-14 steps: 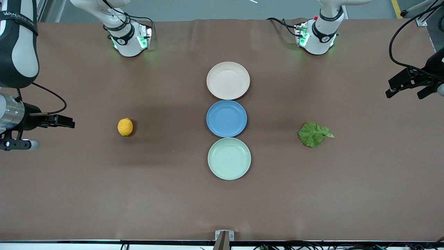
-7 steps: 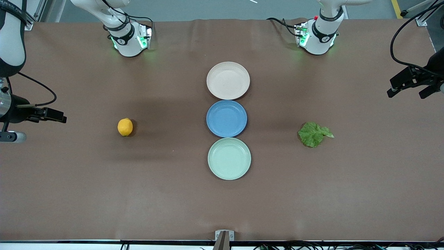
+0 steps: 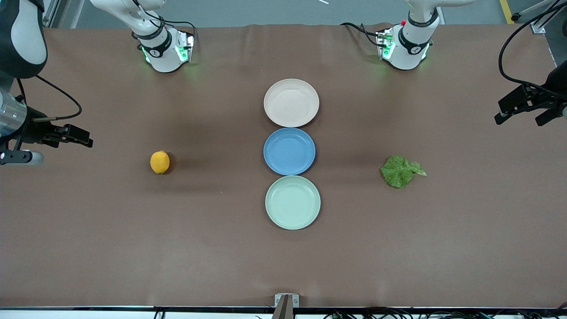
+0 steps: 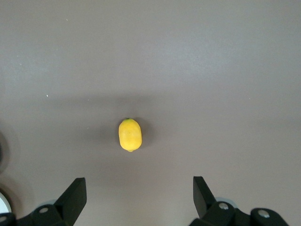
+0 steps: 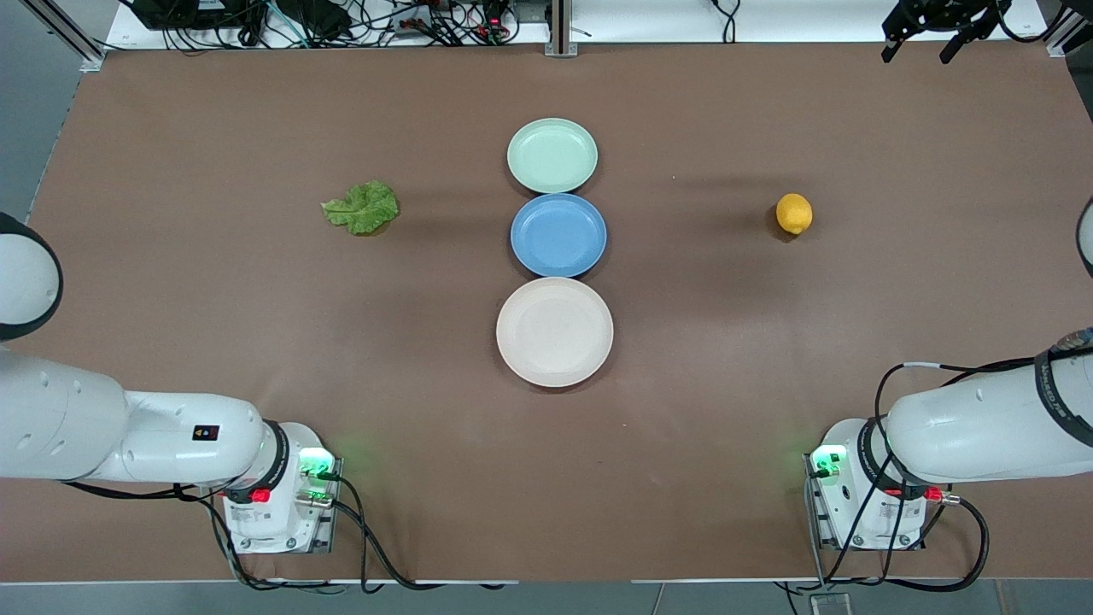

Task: Pick lemon and lettuce from plates

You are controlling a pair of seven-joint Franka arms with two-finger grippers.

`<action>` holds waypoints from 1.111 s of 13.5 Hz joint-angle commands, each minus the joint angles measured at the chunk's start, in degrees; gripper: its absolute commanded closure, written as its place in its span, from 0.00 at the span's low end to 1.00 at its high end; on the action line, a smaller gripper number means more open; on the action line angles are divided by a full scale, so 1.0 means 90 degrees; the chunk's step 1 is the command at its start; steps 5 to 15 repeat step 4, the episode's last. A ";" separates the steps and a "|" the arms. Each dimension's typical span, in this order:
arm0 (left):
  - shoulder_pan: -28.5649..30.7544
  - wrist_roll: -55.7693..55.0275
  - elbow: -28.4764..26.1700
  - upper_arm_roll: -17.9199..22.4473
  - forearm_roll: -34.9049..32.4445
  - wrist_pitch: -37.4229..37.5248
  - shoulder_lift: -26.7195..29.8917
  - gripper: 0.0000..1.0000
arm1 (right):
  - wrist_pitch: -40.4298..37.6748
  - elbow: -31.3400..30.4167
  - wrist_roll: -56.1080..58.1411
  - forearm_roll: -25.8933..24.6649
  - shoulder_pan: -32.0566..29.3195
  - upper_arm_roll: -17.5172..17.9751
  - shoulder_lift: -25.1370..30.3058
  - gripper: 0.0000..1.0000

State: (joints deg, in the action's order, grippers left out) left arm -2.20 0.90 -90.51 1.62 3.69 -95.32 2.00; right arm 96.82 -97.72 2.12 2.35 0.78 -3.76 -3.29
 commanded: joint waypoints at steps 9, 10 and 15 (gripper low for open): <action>0.0049 0.0252 0.0165 -0.0072 -0.0088 0.0151 -0.0056 0.00 | 0.0325 -0.0802 0.0077 0.0013 -0.0038 0.0037 0.0755 0.00; 0.0049 0.0252 0.0165 -0.0072 -0.0088 0.0151 -0.0056 0.00 | 0.0325 -0.0802 0.0077 0.0013 -0.0038 0.0037 0.0755 0.00; 0.0049 0.0252 0.0165 -0.0072 -0.0088 0.0151 -0.0056 0.00 | 0.0325 -0.0802 0.0077 0.0013 -0.0038 0.0037 0.0755 0.00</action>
